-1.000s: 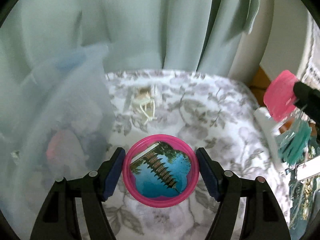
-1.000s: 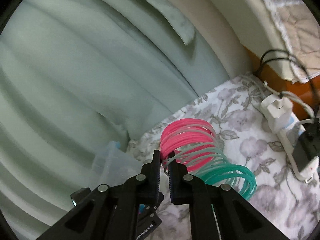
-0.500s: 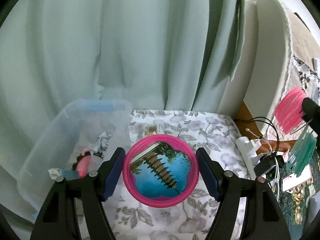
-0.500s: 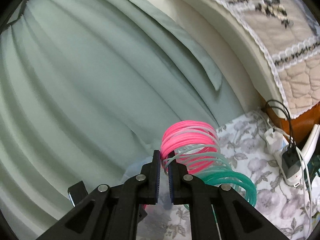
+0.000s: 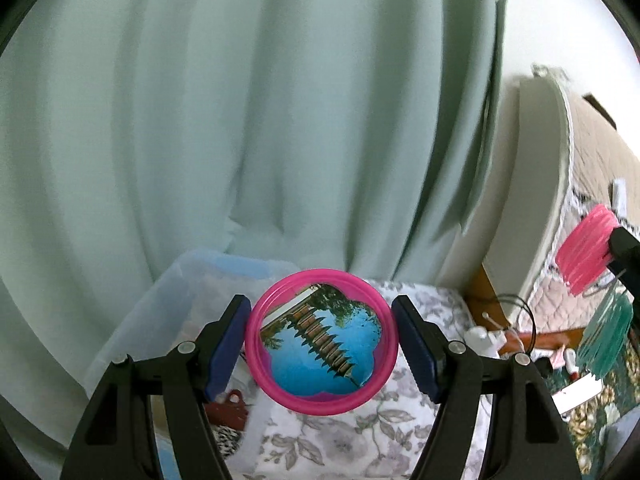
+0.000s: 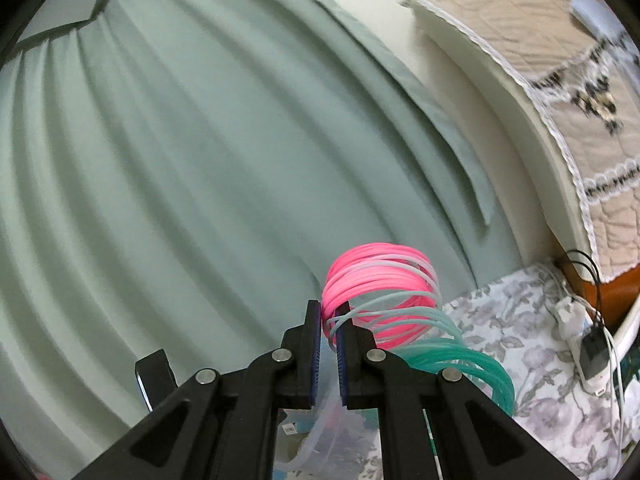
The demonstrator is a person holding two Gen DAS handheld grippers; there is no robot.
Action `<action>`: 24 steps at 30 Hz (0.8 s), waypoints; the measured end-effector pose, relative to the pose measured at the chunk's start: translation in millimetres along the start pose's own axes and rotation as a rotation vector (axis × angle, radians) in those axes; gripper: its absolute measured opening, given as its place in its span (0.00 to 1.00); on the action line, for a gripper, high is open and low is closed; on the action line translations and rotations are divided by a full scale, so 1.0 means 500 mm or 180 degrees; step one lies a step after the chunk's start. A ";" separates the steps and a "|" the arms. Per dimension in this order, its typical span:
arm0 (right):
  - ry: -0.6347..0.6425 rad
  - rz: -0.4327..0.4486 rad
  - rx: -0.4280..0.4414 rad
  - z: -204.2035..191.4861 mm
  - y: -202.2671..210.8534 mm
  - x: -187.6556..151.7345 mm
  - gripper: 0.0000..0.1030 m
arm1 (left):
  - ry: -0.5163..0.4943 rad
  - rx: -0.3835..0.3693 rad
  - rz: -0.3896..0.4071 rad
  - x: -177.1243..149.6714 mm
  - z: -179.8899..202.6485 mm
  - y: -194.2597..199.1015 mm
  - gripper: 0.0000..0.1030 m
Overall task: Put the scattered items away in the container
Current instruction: 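Lift and carry the mirror and hair ties over the clear box with both grippers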
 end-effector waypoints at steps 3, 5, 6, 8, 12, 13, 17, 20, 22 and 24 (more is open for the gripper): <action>0.0082 -0.0009 0.0043 -0.033 -0.009 -0.009 0.08 | 0.0079 0.0039 0.0087 0.005 -0.032 0.016 0.71; 0.0140 -0.0027 0.0062 -0.052 -0.017 -0.016 0.08 | 0.0146 0.0074 0.0135 0.005 -0.058 0.024 0.71; 0.0180 -0.0045 0.0069 -0.064 -0.024 -0.021 0.08 | 0.0180 0.0087 0.0148 0.003 -0.070 0.026 0.71; 0.0245 -0.0074 0.0094 -0.080 -0.039 -0.030 0.08 | 0.0247 0.0115 0.0175 -0.002 -0.094 0.030 0.71; 0.0380 -0.0171 0.0146 -0.125 -0.066 -0.054 0.08 | 0.0382 0.0174 0.0204 -0.014 -0.143 0.033 0.71; 0.0421 -0.0202 0.0156 -0.136 -0.075 -0.061 0.08 | 0.0411 0.0188 0.0207 -0.017 -0.154 0.033 0.71; 0.0556 -0.0348 0.0171 -0.164 -0.128 -0.091 0.08 | 0.0537 0.0231 0.0191 -0.038 -0.201 0.024 0.71; 0.0615 -0.0472 0.0164 -0.177 -0.166 -0.115 0.08 | 0.0606 0.0227 0.0159 -0.055 -0.225 0.011 0.71; 0.0654 -0.0563 0.0158 -0.183 -0.193 -0.133 0.08 | 0.0642 0.0224 0.0131 -0.064 -0.236 -0.003 0.71; 0.0687 -0.0647 0.0146 -0.186 -0.217 -0.151 0.08 | 0.0683 0.0224 0.0082 -0.079 -0.250 -0.014 0.71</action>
Point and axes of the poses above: each gripper's, at about its wrist camera, not at the fingertips, and y roughly against the way its jaws point, z to its right, x to its top, the point moved 5 cm from there along -y, roughly the way its jaws point, and after that the axes turned 15 degrees about -y, right-handed, at the moved point
